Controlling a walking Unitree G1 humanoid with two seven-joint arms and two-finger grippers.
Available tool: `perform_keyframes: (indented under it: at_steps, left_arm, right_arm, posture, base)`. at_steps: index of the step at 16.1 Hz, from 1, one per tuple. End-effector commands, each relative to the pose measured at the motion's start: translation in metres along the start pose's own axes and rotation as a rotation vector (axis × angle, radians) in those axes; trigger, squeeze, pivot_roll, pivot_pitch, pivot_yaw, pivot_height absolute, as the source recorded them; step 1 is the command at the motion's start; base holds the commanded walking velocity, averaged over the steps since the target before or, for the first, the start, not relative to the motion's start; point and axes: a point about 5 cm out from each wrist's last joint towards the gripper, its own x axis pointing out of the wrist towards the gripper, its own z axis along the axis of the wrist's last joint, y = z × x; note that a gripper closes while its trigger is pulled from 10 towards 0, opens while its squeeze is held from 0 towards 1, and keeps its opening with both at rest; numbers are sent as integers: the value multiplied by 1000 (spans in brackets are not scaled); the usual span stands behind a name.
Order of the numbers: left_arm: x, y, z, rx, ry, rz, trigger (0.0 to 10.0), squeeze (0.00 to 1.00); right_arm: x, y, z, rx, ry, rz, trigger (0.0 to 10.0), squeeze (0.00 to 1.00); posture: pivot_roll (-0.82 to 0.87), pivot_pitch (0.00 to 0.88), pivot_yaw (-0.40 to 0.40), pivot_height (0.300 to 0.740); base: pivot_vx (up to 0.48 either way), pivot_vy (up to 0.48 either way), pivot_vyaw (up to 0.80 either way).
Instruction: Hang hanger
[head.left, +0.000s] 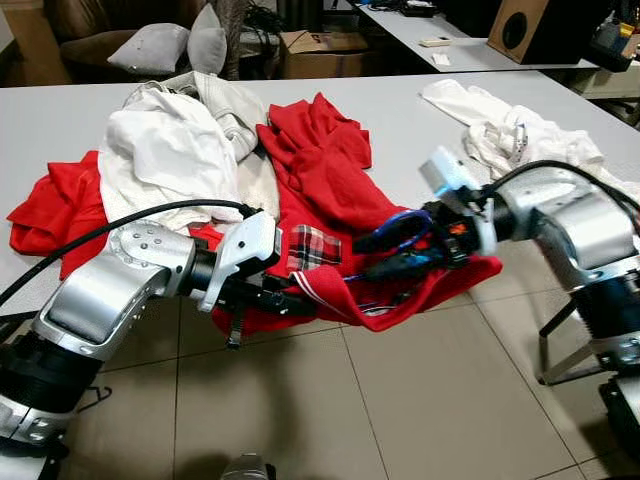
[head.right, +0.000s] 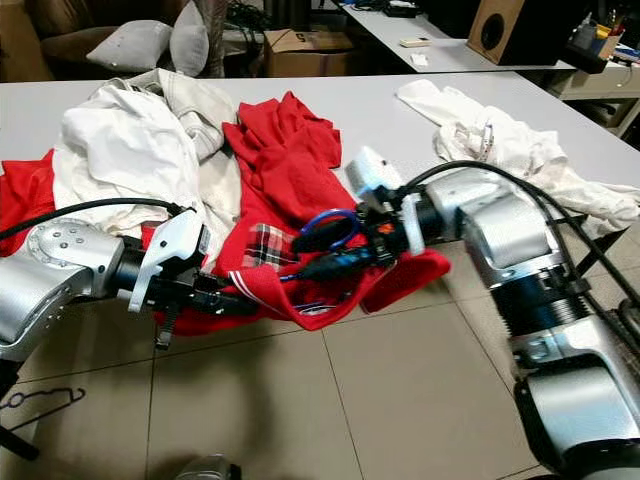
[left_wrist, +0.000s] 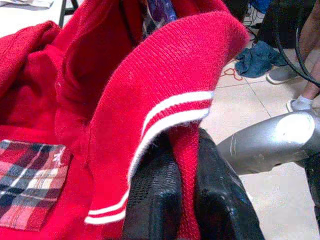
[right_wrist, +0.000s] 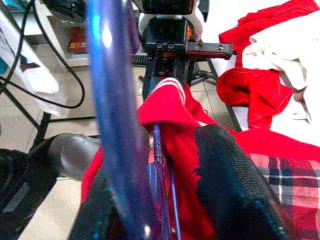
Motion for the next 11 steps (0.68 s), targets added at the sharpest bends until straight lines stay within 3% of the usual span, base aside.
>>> perform_keyframes:
  at_steps: [1, 6, 11]
  left_arm:
    - [2, 1, 11, 58, -14, -20, 0, 0]
    - [0, 3, 10, 56, -15, -13, 0, 0]
    - [-2, 6, 13, 58, -27, -2, 0, 0]
  right_arm:
    - [-4, -1, -2, 8, 24, -29, 0, 0]
    - [-6, 1, -13, 35, 107, -19, 0, 0]
    - [-5, 1, -13, 17, 77, -41, 0, 0]
  posture:
    - [83, 0, -57, 740]
    - [82, 0, -55, 740]
    - [81, 0, -52, 740]
  base:
    - [0, 0, 0]
    - [0, 0, 0]
    - [0, 0, 0]
